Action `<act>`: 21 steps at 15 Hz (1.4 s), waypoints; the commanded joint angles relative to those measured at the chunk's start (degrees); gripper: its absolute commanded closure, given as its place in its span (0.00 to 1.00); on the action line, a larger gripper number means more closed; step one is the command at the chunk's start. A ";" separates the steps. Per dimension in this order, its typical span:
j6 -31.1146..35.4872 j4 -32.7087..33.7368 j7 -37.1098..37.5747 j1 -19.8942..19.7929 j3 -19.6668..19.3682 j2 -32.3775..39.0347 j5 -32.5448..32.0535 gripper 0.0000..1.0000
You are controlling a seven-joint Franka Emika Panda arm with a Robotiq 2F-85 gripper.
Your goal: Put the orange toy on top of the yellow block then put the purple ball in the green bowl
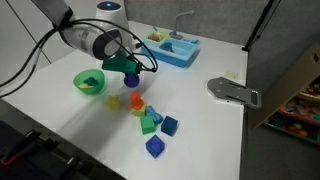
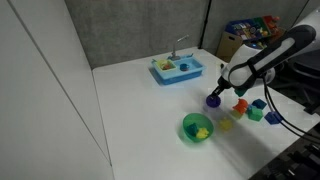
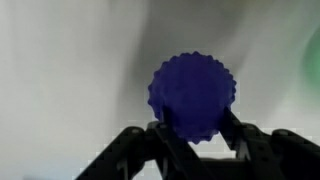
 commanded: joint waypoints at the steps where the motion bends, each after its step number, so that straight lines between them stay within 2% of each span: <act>1: -4.21 -1.12 3.62 1.30 -0.27 -4.40 -1.25 0.76; 8: -16.21 -1.15 4.07 1.01 2.77 -10.24 2.70 0.76; 13: -21.23 -2.44 1.47 -0.10 4.01 -14.52 7.37 0.76; 14: -19.47 -0.25 2.77 1.95 2.58 -11.35 5.85 0.51; 19: -20.36 -1.41 2.48 1.50 2.51 -12.97 6.76 0.51; 20: -20.37 -1.66 2.85 2.06 2.38 -13.04 6.16 0.76; 21: -20.32 -1.85 2.74 2.46 2.68 -13.18 6.15 0.76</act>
